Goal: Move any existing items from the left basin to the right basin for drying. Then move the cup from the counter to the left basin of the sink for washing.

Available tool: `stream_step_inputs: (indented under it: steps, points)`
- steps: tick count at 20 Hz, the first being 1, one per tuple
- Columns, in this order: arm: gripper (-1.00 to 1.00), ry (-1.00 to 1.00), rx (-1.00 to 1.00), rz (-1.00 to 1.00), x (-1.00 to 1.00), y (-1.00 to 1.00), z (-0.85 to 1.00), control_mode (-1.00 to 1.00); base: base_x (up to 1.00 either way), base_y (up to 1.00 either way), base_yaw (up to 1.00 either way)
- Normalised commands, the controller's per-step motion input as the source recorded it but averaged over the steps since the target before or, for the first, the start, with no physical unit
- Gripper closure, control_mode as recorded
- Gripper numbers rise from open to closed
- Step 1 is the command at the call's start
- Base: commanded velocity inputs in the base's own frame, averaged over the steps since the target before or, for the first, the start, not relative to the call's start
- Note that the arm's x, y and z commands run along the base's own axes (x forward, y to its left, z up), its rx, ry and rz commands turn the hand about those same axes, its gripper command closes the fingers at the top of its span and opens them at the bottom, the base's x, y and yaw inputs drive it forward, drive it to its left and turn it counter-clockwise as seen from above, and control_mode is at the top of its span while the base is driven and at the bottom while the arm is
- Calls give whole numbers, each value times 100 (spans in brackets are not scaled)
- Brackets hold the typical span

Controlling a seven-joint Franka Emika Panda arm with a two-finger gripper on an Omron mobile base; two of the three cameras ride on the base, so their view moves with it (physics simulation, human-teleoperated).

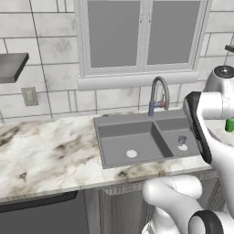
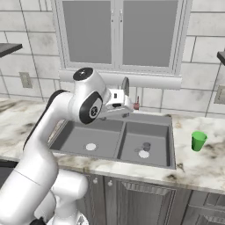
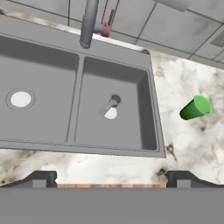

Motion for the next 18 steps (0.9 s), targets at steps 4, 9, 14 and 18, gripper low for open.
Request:
stream_step_inputs:
  steps: [4,9,14,18]
  points:
    - [-100,4,-1,-6,4,-79,-2,-100,0,0,0]
    - [-100,8,-2,-4,18,-81,-15,-100,0,0,0]
    - [-100,5,-4,0,9,-91,-23,-100,0,0,0]
    - [-100,6,-2,0,1,-86,-23,-100,0,0,0]
